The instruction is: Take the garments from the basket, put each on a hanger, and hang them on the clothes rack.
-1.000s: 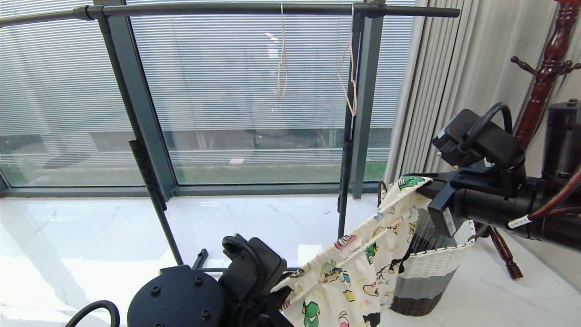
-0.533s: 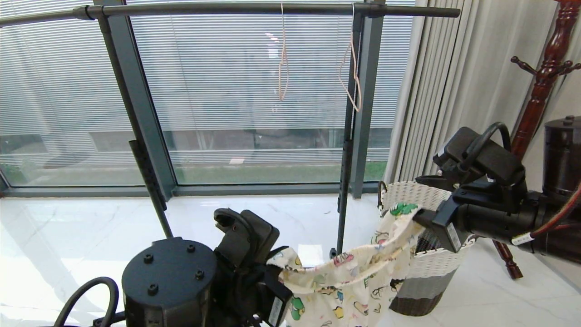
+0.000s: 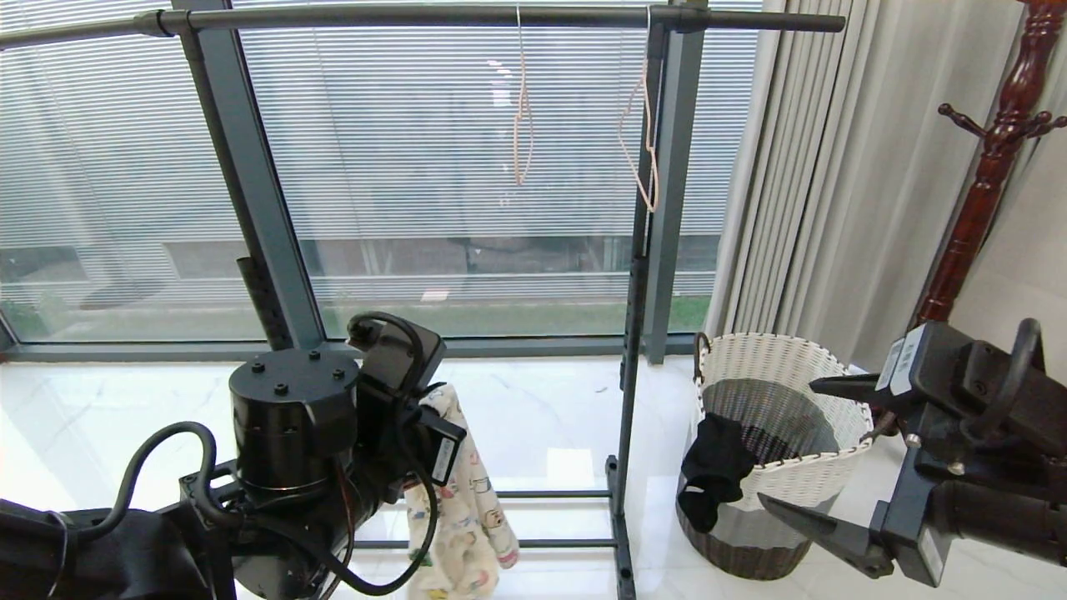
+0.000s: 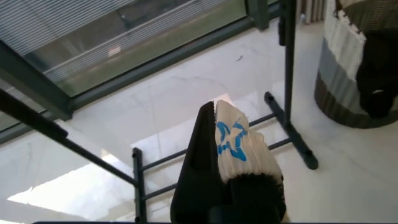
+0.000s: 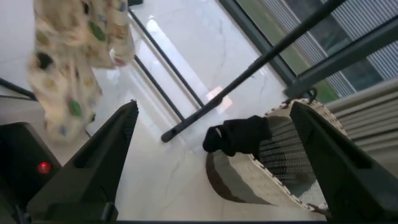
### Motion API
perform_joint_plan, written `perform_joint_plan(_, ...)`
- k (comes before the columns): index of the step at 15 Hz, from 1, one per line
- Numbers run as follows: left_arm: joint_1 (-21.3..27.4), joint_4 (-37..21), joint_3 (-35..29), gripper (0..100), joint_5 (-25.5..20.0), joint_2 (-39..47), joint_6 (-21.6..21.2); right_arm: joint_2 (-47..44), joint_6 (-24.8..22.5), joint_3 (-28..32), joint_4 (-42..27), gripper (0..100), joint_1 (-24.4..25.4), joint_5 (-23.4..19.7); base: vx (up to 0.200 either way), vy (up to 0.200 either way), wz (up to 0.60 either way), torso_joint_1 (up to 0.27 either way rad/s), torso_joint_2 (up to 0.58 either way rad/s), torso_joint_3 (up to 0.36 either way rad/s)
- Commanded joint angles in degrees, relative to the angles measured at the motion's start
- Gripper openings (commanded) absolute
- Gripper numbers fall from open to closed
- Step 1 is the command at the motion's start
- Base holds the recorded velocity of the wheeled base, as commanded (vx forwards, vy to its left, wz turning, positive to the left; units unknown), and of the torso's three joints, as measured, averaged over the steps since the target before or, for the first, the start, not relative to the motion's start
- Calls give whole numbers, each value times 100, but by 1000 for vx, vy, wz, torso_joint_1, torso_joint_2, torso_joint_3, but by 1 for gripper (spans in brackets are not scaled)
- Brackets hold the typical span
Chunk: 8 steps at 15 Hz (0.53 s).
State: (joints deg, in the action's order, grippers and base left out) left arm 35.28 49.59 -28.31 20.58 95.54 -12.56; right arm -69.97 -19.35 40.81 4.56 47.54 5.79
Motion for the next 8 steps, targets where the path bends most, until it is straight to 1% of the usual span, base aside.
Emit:
perform_joint_plan(1, -302, 7, 115, 0, -1, -44, -19, 283, -17, -47, -8, 100, -430, 10, 0, 0, 0, 0, 0, 0)
perform_joint_plan(2, -513, 7, 159, 0, -1, -132, -98, 370, -25, -118, -8, 100, -703, 36, 0, 0, 0, 0, 0, 0)
perform_joint_plan(3, -795, -2, 229, 0, -10, -264, -274, 467, -60, -205, -8, 100, -1037, 36, 0, 0, 0, 0, 0, 0)
perform_joint_plan(4, -1515, -2, 396, 0, -115, -563, -748, 678, -148, -443, -8, 100, -1845, 36, 0, 0, 0, 0, 0, 0)
perform_joint_plan(5, -2087, -28, 484, 0, -361, -809, -994, 801, -271, -619, -8, 100, -2434, 36, 0, 0, 0, 0, 0, 0)
perform_joint_plan(7, -3194, -178, 563, 0, -1223, -1160, -1267, 1056, -597, -944, 19, 100, -3401, 10, 0, 0, 0, 0, 0, 0)
perform_joint_plan(8, -3475, -257, 563, 0, -1443, -1231, -1320, 1100, -597, -1005, 36, 100, -3541, 10, 0, 0, 0, 0, 0, 0)
